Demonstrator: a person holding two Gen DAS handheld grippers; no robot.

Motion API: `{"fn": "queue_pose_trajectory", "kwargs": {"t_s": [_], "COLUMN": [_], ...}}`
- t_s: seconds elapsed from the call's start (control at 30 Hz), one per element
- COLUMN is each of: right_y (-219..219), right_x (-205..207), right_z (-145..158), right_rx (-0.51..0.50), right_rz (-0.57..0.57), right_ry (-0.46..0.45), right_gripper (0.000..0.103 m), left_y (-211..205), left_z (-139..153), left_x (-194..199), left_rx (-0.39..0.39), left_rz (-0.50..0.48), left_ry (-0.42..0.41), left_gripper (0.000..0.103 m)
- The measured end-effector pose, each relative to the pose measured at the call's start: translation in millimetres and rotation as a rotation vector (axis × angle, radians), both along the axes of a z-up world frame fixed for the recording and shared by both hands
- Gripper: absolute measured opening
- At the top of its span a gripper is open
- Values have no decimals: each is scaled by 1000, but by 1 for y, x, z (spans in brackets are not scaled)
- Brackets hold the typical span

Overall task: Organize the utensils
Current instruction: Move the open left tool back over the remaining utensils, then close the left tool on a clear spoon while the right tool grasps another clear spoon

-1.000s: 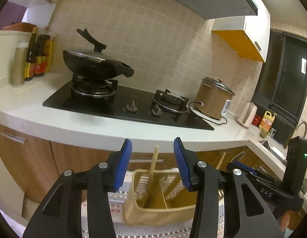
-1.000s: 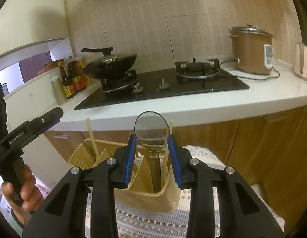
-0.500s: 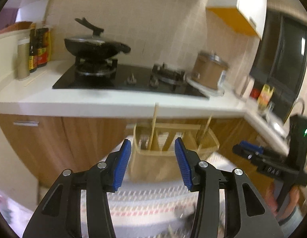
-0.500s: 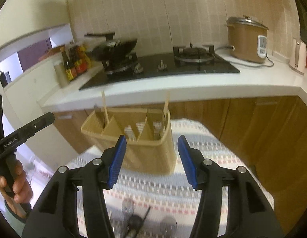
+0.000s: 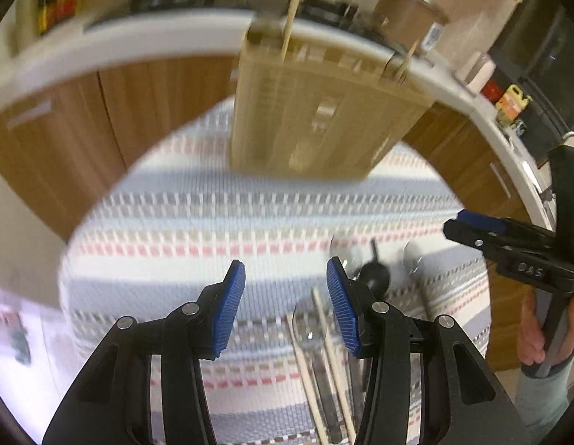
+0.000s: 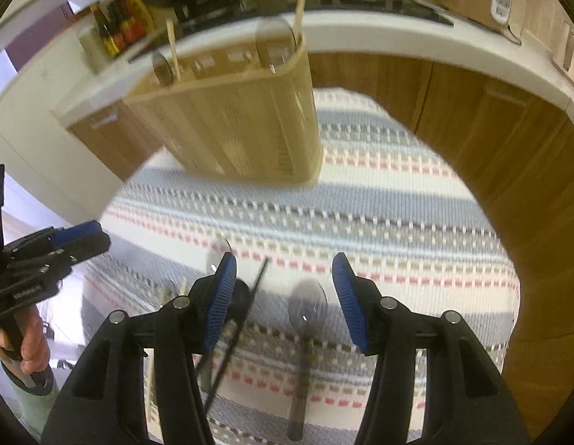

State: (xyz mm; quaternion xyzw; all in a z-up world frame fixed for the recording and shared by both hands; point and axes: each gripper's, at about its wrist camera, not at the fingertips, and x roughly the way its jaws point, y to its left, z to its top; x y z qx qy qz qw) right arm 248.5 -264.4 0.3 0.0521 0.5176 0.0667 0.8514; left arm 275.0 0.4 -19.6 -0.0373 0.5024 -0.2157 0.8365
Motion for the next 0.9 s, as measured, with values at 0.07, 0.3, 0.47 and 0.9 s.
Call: {"fn": "queue_pose_trajectory", "kwargs": {"t_s": [0.07, 0.3, 0.47, 0.9], "right_y": [0, -3, -6, 0], "right_x": [1, 3, 5, 7], "right_z": [-9, -39, -50, -60], "right_rx": [-2, 12, 22, -9], "right_rz": [0, -25, -46, -25], "right_ry": [38, 122, 145, 164], "right_gripper": [50, 50, 50, 50], "left_y": [-2, -15, -32, -60], "left_z": [-18, -52, -62, -68], "left_x": [2, -1, 0, -15], "left_rx": [-7, 5, 17, 132], "left_rz": [7, 45, 66, 73], "left_ry": [52, 114, 126, 86], "left_gripper": [45, 45, 45, 45]}}
